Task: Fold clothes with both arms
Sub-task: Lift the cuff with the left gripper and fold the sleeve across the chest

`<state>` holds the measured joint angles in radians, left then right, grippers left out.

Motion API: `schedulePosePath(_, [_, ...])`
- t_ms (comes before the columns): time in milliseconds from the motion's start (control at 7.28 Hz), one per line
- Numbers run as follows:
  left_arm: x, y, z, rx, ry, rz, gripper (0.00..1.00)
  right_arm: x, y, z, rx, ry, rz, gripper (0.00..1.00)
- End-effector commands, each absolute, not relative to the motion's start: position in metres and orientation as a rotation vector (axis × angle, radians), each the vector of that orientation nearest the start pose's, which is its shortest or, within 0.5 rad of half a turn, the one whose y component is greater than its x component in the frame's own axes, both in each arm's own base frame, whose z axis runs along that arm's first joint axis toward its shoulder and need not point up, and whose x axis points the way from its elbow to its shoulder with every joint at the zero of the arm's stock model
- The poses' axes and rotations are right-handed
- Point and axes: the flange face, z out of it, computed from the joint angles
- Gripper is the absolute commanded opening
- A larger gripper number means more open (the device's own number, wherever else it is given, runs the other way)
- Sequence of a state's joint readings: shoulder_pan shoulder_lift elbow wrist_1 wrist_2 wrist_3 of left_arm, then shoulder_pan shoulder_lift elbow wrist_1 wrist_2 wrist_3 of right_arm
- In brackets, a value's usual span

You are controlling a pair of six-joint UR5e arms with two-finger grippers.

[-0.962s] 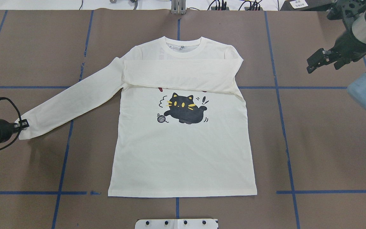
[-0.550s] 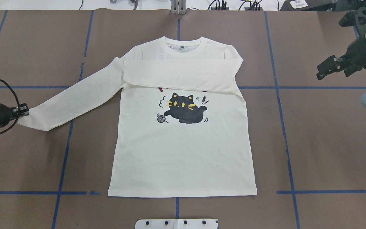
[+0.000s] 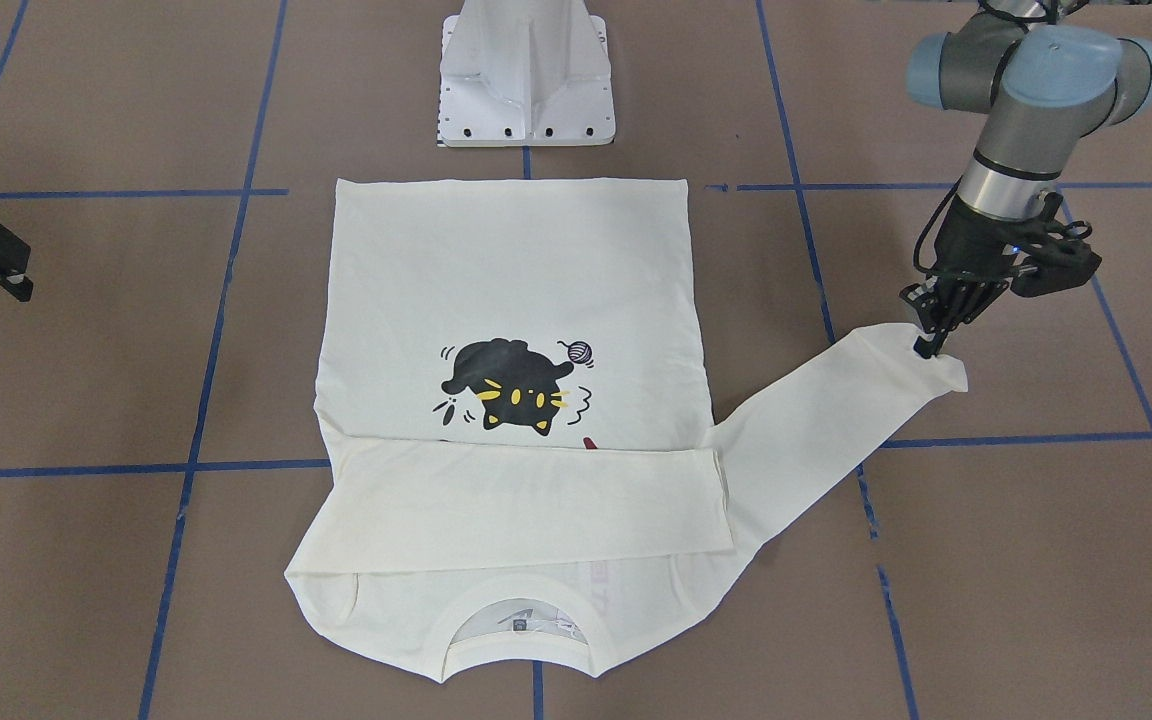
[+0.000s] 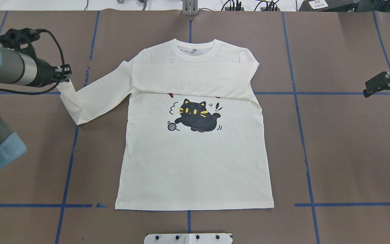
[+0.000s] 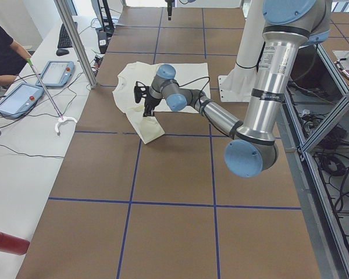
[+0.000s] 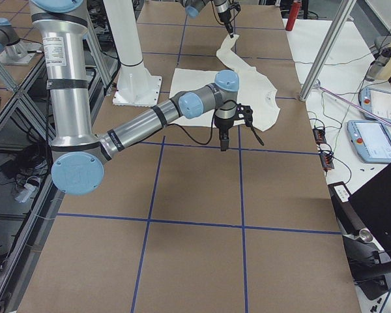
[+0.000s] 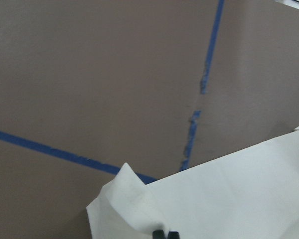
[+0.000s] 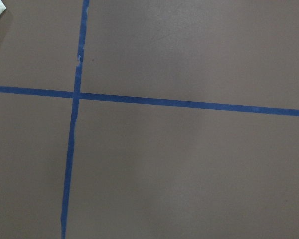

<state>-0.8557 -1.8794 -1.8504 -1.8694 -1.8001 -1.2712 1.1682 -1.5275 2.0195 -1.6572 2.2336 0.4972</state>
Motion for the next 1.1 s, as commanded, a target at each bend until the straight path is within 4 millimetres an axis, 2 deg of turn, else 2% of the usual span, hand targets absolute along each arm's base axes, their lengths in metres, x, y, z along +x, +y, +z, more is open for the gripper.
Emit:
schedulePosePath(0, [0.341,-0.558,0.233,0.325,0.907,-0.41,0.0,-0.118,-0.468,0.447,0.052,-0.744,-0.037,1.0])
schedulePosePath(137, [0.367,-0.582,0.189,0.32,0.947,-0.442,0.0,-0.118,-0.467,0.448,0.049,-0.743,-0.033,1.0])
schedulePosePath(275, [0.387,-0.602,0.113,0.324,1.021,-0.469,0.0,-0.118,-0.467,0.448,0.048,-0.744,-0.03,1.0])
schedulePosePath(412, [0.4,-0.613,0.058,0.323,1.07,-0.461,0.0,-0.118,-0.468,0.45,0.047,-0.741,-0.031,1.0])
schedulePosePath(550, [0.41,-0.616,0.035,0.323,1.084,-0.451,0.0,-0.118,-0.469,0.451,0.045,-0.74,-0.032,1.0])
schedulePosePath(687, [0.411,-0.612,0.02,0.321,1.108,-0.438,0.0,-0.118,-0.469,0.452,0.043,-0.738,-0.026,1.0])
schedulePosePath(962, [0.412,-0.603,0.003,0.277,1.153,-0.394,0.0,-0.118,-0.469,0.453,0.04,-0.737,-0.022,1.0])
